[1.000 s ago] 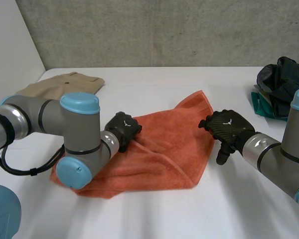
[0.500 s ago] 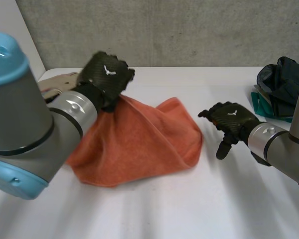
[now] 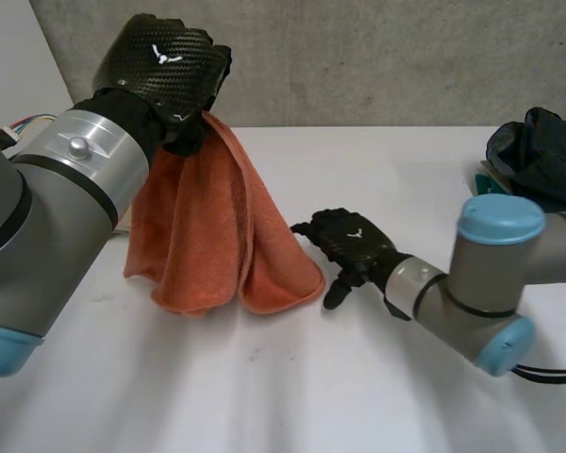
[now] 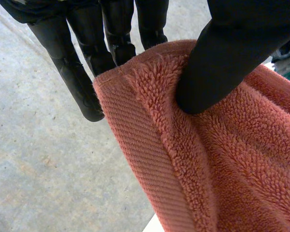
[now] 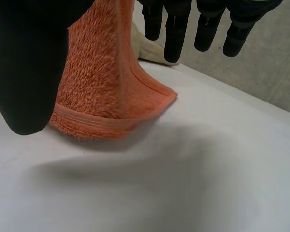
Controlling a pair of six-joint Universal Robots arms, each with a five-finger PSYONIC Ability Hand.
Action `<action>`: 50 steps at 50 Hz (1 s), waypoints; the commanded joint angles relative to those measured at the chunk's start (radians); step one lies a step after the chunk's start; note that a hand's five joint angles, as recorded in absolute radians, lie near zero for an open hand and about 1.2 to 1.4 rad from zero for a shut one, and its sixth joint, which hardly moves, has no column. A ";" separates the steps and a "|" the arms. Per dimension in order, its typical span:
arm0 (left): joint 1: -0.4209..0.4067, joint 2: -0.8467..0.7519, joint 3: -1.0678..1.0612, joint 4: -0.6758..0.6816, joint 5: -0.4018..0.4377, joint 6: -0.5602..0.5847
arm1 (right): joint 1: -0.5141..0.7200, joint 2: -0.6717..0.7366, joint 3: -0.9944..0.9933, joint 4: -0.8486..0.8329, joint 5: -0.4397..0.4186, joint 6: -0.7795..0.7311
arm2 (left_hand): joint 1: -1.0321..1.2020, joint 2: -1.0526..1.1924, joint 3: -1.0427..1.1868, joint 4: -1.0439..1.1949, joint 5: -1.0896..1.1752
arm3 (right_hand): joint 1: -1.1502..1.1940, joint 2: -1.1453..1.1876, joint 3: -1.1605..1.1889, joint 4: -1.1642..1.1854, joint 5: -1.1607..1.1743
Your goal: Fold the laundry.
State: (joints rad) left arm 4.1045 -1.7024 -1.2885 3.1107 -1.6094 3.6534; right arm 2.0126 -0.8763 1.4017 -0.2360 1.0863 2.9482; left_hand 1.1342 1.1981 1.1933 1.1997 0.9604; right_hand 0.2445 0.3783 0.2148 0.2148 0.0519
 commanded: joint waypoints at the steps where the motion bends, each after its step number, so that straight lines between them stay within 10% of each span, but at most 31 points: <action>1: -0.004 0.033 0.000 0.000 0.000 -0.038 | 0.052 0.082 -0.102 0.003 0.014 0.011 | 0.262 0.198 0.203 0.197 0.261 | -0.070 -0.204 -0.040 -0.040 -0.052; 5: -0.004 0.038 0.000 0.000 0.002 -0.048 | 0.115 0.114 -0.144 0.006 0.032 0.029 | 0.262 0.198 0.203 0.197 0.261 | -0.005 -0.139 0.024 0.024 0.013; 7: -0.004 0.041 0.000 0.000 0.002 -0.050 | 0.123 0.126 -0.158 0.007 0.040 0.046 | 0.262 0.198 0.203 0.197 0.261 | 0.498 0.364 0.528 0.528 0.516; 8: -0.003 0.043 -0.002 0.000 0.002 -0.050 | 0.123 0.132 -0.171 0.010 0.069 0.067 | 0.262 0.198 0.203 0.197 0.261 | 1.145 1.011 1.175 1.175 1.163; 16: 0.016 0.040 -0.051 -0.006 0.002 -0.061 | 0.028 -0.062 -0.132 0.041 0.172 0.078 | 0.262 0.198 0.203 0.197 0.261 | 1.152 1.018 1.181 1.181 1.170; 23: 0.095 0.038 -0.133 -0.012 0.009 -0.110 | -0.161 -0.303 -0.089 0.306 0.067 -0.240 | 0.262 0.198 0.203 0.197 0.261 | 1.152 1.018 1.181 1.181 1.170; 32: 0.120 -0.042 -0.238 -0.011 0.022 -0.193 | -0.166 -0.461 -0.076 0.558 0.227 -0.511 | 0.095 0.031 0.036 0.030 0.095 | 1.152 1.018 1.181 1.181 1.170; 38: 0.114 -0.198 -0.258 -0.006 0.063 -0.207 | -0.150 -0.435 -0.056 0.595 0.308 -0.572 | -0.292 -0.356 -0.351 -0.357 -0.293 | 1.152 1.018 1.181 1.181 1.170; 50: 0.120 -0.330 -0.248 0.058 0.072 -0.207 | -0.083 -0.214 -0.084 0.531 0.354 -0.571 | -0.378 -0.441 -0.437 -0.443 -0.378 | 1.152 1.018 1.181 1.181 1.170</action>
State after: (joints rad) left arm 4.2233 -2.0150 -1.5296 3.1374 -1.5367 3.4452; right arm 1.9153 -1.1743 1.3258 0.3521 1.4206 2.3651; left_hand 0.7112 0.6999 0.7034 0.6959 0.5193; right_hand 1.1102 1.1829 1.1942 1.2011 0.9765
